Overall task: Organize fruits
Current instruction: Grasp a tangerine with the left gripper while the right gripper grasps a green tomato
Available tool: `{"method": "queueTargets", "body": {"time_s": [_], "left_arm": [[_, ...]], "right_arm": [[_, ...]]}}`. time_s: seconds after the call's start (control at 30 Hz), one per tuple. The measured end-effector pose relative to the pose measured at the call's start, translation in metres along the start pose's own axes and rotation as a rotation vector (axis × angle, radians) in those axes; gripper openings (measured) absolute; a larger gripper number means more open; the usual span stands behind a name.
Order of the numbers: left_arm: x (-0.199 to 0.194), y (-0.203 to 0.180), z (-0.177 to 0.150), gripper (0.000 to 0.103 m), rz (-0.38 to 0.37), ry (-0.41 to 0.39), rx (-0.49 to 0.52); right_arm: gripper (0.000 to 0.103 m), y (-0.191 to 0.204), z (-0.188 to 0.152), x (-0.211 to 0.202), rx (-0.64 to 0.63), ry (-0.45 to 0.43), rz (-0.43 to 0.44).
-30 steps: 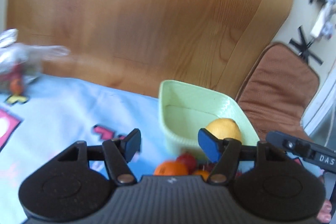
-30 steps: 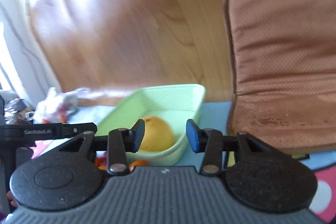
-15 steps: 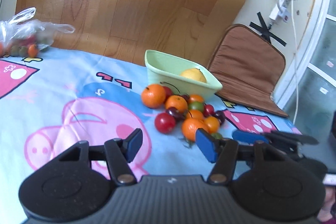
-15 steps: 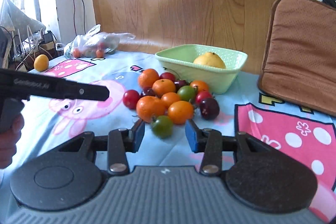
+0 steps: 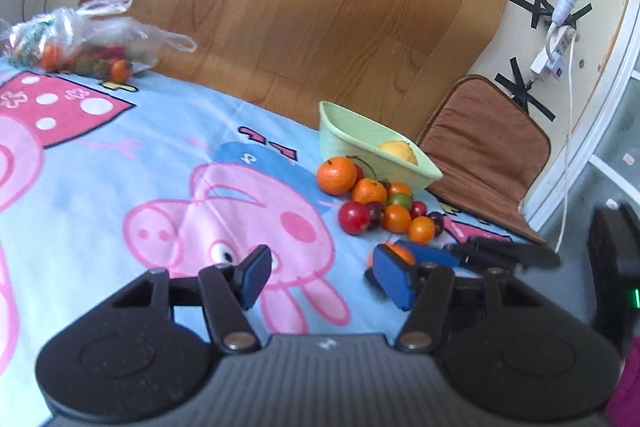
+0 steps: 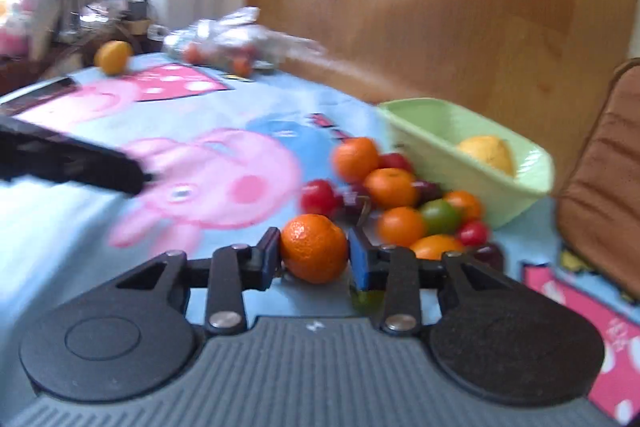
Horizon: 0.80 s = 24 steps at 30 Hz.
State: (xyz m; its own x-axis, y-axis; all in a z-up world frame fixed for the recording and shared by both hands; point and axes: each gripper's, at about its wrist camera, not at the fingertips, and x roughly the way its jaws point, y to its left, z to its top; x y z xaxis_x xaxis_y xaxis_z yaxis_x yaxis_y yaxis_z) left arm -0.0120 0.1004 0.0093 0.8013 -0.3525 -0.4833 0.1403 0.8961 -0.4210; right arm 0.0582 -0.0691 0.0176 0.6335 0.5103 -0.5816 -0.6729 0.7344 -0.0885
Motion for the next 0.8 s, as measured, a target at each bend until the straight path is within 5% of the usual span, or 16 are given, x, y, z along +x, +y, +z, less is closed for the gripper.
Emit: {"method": "queueTargets", "body": {"time_s": [0.1, 0.2, 0.37, 0.67, 0.8], "left_arm": [[0.014, -0.007, -0.001, 0.057, -0.040, 0.030, -0.011], [0.023, -0.019, -0.002, 0.057, -0.052, 0.043, 0.026], [0.032, -0.037, -0.007, 0.063, -0.056, 0.063, 0.092], [0.031, -0.048, -0.016, 0.073, -0.065, 0.058, 0.140], [0.042, -0.063, -0.021, 0.068, -0.037, 0.076, 0.215]], "right_arm": [[0.042, 0.029, -0.006, -0.015, -0.114, -0.028, 0.008], [0.058, 0.025, -0.007, -0.028, -0.073, -0.048, 0.015], [0.060, -0.005, -0.013, -0.047, 0.034, -0.058, -0.024], [0.044, -0.040, -0.018, -0.051, 0.219, -0.054, 0.014], [0.036, -0.058, -0.017, -0.043, 0.349, -0.057, 0.036]]}}
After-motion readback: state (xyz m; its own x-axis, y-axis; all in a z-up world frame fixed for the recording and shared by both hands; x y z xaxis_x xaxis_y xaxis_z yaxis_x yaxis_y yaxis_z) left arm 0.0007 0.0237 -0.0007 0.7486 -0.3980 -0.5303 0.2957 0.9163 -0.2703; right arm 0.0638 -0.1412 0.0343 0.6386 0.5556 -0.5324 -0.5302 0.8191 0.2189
